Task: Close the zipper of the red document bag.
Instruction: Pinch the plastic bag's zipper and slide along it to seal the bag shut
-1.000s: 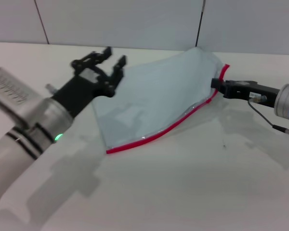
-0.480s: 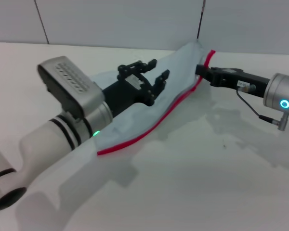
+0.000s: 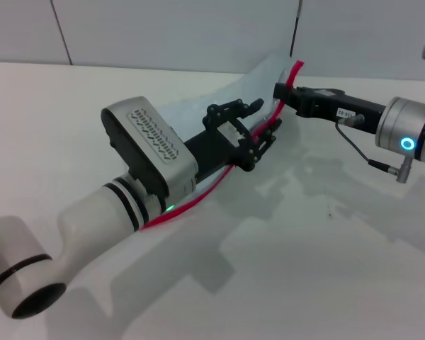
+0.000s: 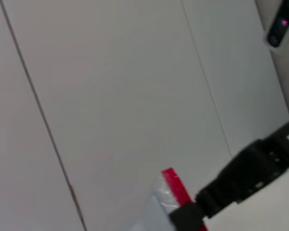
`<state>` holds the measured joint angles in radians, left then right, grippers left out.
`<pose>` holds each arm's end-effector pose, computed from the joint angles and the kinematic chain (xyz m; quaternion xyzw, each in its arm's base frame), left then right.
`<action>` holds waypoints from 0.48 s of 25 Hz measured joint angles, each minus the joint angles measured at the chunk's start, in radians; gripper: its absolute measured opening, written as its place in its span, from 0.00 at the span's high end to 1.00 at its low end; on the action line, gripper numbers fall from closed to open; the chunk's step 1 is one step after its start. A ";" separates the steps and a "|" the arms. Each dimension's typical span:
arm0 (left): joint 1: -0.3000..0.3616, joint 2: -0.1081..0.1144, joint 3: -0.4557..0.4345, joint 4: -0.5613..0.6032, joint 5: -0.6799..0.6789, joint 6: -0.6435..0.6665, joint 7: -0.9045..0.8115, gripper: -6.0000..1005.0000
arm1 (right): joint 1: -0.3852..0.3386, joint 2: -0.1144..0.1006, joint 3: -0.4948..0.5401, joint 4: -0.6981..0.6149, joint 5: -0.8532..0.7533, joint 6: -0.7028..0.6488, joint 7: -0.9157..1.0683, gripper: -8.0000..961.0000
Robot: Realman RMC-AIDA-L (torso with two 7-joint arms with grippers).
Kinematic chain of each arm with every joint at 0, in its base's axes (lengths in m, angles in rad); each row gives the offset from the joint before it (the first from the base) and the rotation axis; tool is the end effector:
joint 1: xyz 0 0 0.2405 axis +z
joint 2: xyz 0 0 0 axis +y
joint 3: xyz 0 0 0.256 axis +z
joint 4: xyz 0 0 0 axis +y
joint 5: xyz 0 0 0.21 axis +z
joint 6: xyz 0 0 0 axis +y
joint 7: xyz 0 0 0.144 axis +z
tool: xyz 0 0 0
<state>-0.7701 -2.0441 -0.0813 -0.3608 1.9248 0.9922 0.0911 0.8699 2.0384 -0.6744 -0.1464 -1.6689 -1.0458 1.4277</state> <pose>-0.1973 0.3643 -0.1096 -0.8779 -0.0171 -0.2587 0.4027 0.2053 0.4216 -0.0504 -0.8468 0.3757 0.3138 0.2080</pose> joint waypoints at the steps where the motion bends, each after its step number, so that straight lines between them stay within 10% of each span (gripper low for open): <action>1: 0.001 -0.001 0.000 -0.002 0.000 -0.001 0.004 0.60 | 0.001 0.000 0.000 0.003 0.005 -0.002 -0.004 0.98; 12: 0.024 -0.007 -0.074 -0.035 -0.003 -0.028 0.167 0.49 | 0.017 0.002 0.000 0.034 0.024 -0.027 -0.032 0.98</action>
<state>-0.7457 -2.0507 -0.1552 -0.3957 1.9213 0.9640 0.2584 0.8866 2.0402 -0.6749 -0.1125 -1.6449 -1.0732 1.3955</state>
